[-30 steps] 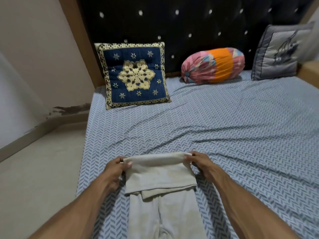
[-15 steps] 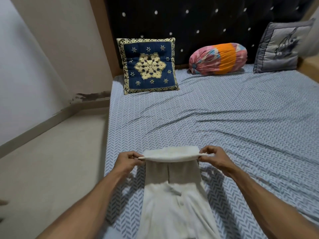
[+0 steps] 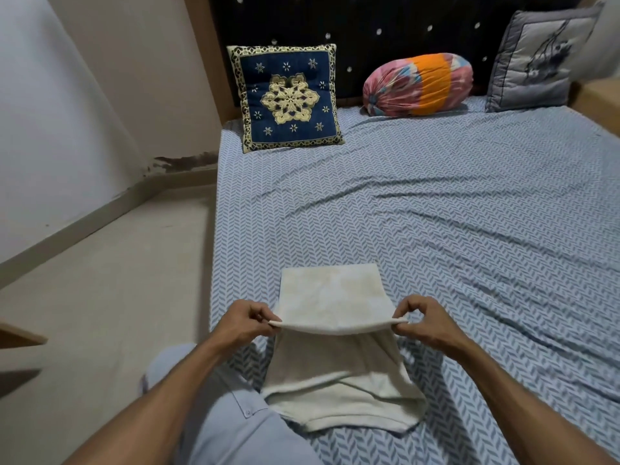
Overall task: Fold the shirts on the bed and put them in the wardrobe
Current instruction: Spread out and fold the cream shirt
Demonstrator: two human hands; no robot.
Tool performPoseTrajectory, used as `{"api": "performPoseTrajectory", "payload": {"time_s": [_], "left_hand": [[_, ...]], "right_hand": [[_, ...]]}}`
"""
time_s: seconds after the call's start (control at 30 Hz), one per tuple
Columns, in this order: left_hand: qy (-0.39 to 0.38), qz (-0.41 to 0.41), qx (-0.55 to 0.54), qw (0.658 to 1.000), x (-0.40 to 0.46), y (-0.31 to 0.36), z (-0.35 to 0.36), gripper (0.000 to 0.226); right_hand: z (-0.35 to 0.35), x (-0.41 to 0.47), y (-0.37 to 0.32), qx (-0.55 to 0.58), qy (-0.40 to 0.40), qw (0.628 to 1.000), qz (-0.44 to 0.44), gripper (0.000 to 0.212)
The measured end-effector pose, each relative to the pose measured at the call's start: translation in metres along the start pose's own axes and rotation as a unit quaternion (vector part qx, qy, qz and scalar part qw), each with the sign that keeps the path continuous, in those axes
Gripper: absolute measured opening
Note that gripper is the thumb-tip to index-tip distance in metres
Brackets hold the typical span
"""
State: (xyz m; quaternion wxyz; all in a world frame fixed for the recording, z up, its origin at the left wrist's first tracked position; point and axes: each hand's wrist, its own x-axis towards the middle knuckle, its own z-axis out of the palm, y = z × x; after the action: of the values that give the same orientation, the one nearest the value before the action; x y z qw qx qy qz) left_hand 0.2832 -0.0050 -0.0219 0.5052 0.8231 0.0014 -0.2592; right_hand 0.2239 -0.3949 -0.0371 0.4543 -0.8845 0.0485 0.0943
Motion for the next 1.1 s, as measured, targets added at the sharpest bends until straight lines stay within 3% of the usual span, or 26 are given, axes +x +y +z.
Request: {"api": "performPoseTrajectory", "payload": {"time_s": [0.23,0.37,0.47,0.63,0.7,0.8,0.83,0.97,1.1], "left_hand": [[-0.068,0.02,0.107,0.992,-0.049,-0.028,0.017,0.026],[-0.117,0.04,0.232,0.965,-0.061,-0.027,0.025,0.024],[-0.138,0.014,0.296,0.945,-0.064,-0.029,0.031,0.013],[-0.184,-0.005,0.353,0.917,-0.062,-0.028,0.035,0.029],[-0.129,-0.018,0.31,0.942,-0.056,-0.029,0.035,0.028],[0.008,-0.027,0.188,0.982,-0.032,-0.036,0.037,0.008],[0.043,-0.035,0.148,0.987,-0.022,-0.038,0.039,0.014],[0.136,-0.105,-0.023,0.985,0.016,-0.028,0.053,0.035],[0.185,-0.157,-0.104,0.965,0.046,-0.004,0.061,0.03]], "right_hand": [[0.02,-0.065,0.021,-0.069,-0.028,0.997,-0.027,0.024],[0.031,-0.085,0.04,-0.099,-0.035,0.994,-0.029,0.01],[0.042,-0.098,0.052,-0.114,-0.04,0.991,-0.054,0.012],[0.055,-0.107,0.068,-0.204,-0.093,0.974,-0.035,0.018],[0.052,-0.103,0.053,-0.143,-0.068,0.987,-0.02,0.02],[0.052,-0.072,0.031,-0.016,0.036,0.998,0.059,0.015],[0.052,-0.059,0.027,-0.014,0.066,0.994,0.085,0.014],[0.054,0.006,0.019,0.044,0.104,0.982,0.153,0.017],[0.06,0.052,0.014,0.077,0.112,0.97,0.201,0.036]]}}
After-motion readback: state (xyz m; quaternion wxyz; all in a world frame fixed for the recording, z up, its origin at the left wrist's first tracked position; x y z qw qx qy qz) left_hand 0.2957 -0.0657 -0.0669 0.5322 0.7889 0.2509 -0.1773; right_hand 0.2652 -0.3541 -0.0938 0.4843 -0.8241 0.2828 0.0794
